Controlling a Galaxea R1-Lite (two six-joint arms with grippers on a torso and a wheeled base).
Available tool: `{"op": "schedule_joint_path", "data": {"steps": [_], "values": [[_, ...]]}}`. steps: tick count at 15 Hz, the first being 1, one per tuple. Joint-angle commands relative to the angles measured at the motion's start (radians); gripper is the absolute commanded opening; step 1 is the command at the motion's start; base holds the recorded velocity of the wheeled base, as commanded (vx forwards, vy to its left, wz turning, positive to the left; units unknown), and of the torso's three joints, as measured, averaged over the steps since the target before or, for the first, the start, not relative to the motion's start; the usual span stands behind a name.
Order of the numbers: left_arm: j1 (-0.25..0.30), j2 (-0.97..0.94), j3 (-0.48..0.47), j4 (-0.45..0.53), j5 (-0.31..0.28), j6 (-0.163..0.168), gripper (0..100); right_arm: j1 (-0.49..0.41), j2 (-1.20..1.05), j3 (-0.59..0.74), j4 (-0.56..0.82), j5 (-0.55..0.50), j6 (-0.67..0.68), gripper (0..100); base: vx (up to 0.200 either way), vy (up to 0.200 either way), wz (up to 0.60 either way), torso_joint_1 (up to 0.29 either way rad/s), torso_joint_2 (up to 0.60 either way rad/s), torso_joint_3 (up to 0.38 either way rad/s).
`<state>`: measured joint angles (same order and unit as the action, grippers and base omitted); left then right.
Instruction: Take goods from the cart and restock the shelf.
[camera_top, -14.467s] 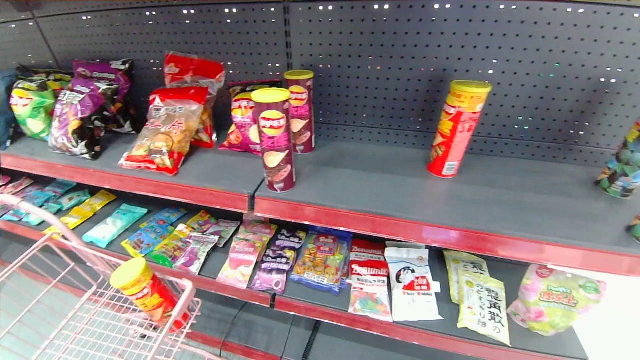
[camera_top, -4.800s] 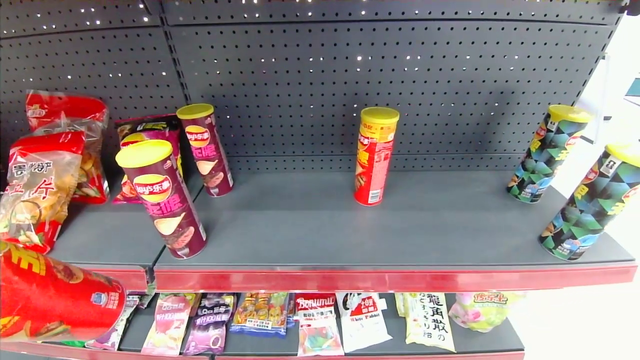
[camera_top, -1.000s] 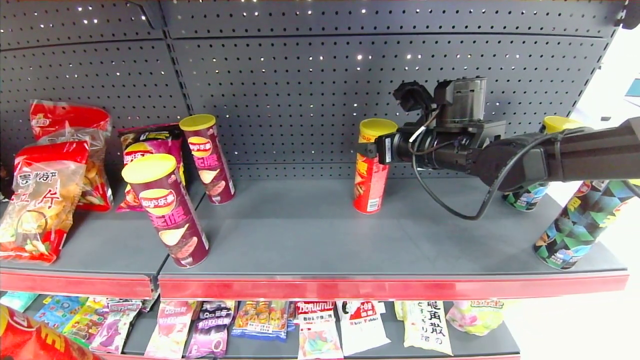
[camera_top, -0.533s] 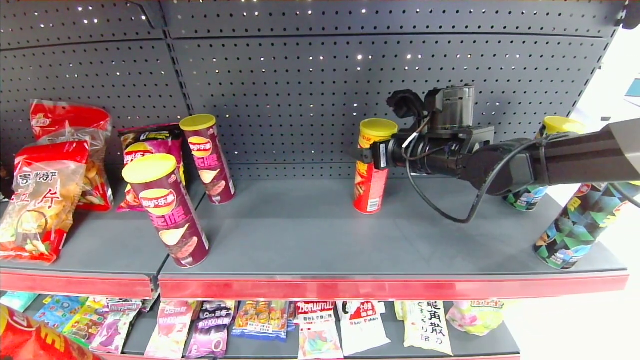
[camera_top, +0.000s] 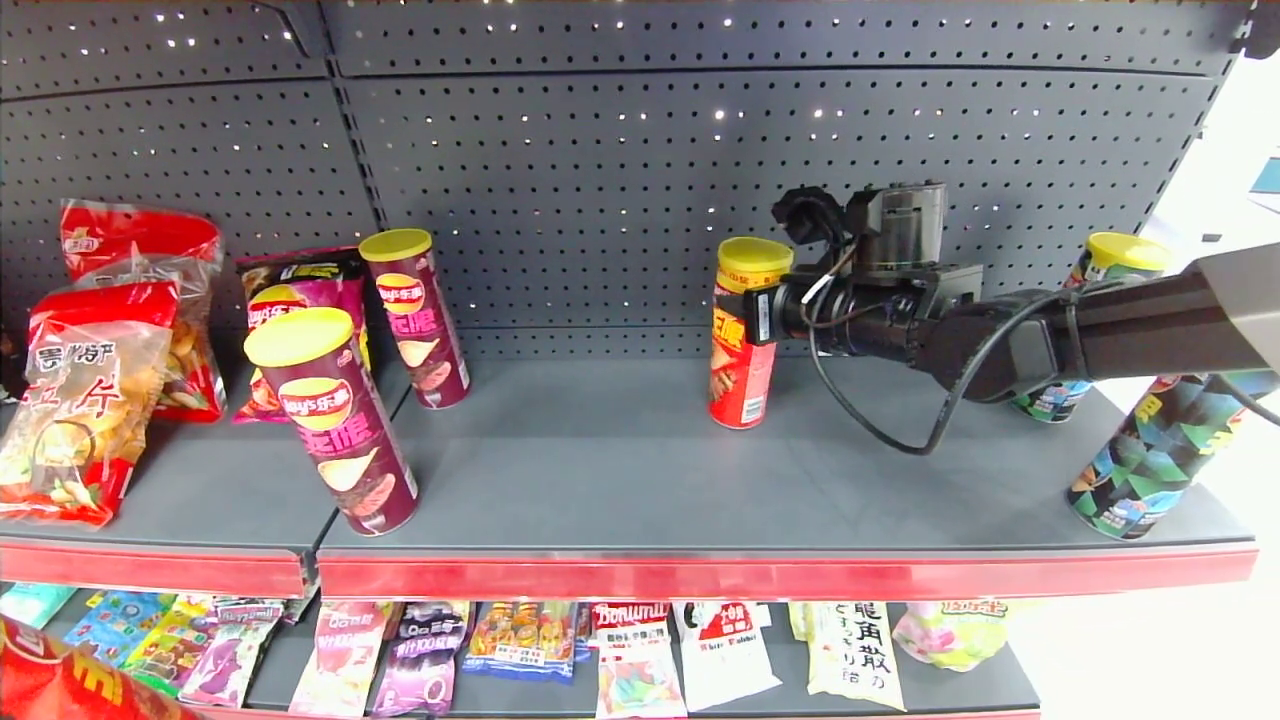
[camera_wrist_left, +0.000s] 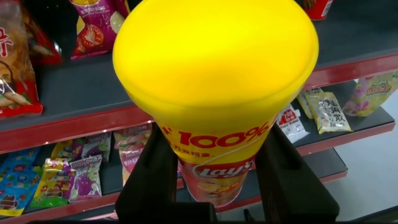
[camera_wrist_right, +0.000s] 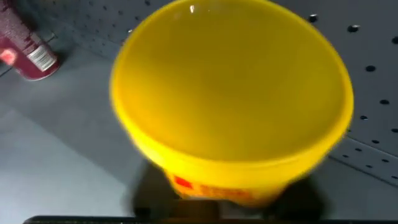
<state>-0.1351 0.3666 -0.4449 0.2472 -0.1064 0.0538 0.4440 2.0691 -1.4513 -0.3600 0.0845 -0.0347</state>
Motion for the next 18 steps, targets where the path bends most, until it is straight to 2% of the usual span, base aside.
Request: {"op": "schedule_joint_path", "data": {"steps": [1, 4, 6, 7, 8, 12, 15, 18], "values": [[0.000, -0.005, 0.000, 0.000, 0.001, 0.000, 0, 0.015, -0.086, 0.029, 0.006, 0.063, -0.004, 0, 0.000, 0.000, 0.00, 0.000, 0.00, 0.000], [-0.001, -0.005, 0.000, 0.000, -0.001, 0.000, 0, 0.033, -0.222, 0.146, 0.010, 0.205, -0.008, 0, 0.000, 0.000, 0.00, 0.000, 0.00, 0.000], [-0.001, -0.005, 0.000, 0.000, -0.001, 0.000, 0, 0.015, -0.259, 0.187, 0.004, 0.227, -0.079, 0, 0.000, 0.000, 0.00, 0.000, 0.00, 0.000], [-0.001, -0.005, -0.001, 0.000, -0.004, 0.000, 0, -0.011, -0.267, 0.201, 0.001, 0.274, -0.134, 0, 0.000, 0.000, 0.00, 0.000, 0.00, 0.000], [-0.001, -0.003, -0.003, 0.000, -0.004, 0.000, 0, -0.034, -0.293, 0.223, 0.010, 0.365, -0.180, 0, 0.000, 0.000, 0.00, 0.000, 0.00, 0.000], [-0.001, -0.002, -0.008, -0.002, -0.006, 0.000, 0, -0.064, -0.314, 0.292, 0.004, 0.578, -0.221, 0, 0.000, 0.000, 0.00, 0.000, 0.00, 0.000], [-0.001, -0.002, -0.008, -0.002, -0.007, 0.000, 0, -0.065, -0.316, 0.364, 0.004, 0.626, -0.310, 0, 0.000, 0.000, 0.00, 0.000, 0.00, 0.000], [-0.001, -0.002, -0.009, -0.002, -0.007, 0.000, 0, -0.057, -0.319, 0.425, 0.006, 0.687, -0.317, 0, 0.000, 0.000, 0.00, 0.000, 0.00, 0.000]]}}
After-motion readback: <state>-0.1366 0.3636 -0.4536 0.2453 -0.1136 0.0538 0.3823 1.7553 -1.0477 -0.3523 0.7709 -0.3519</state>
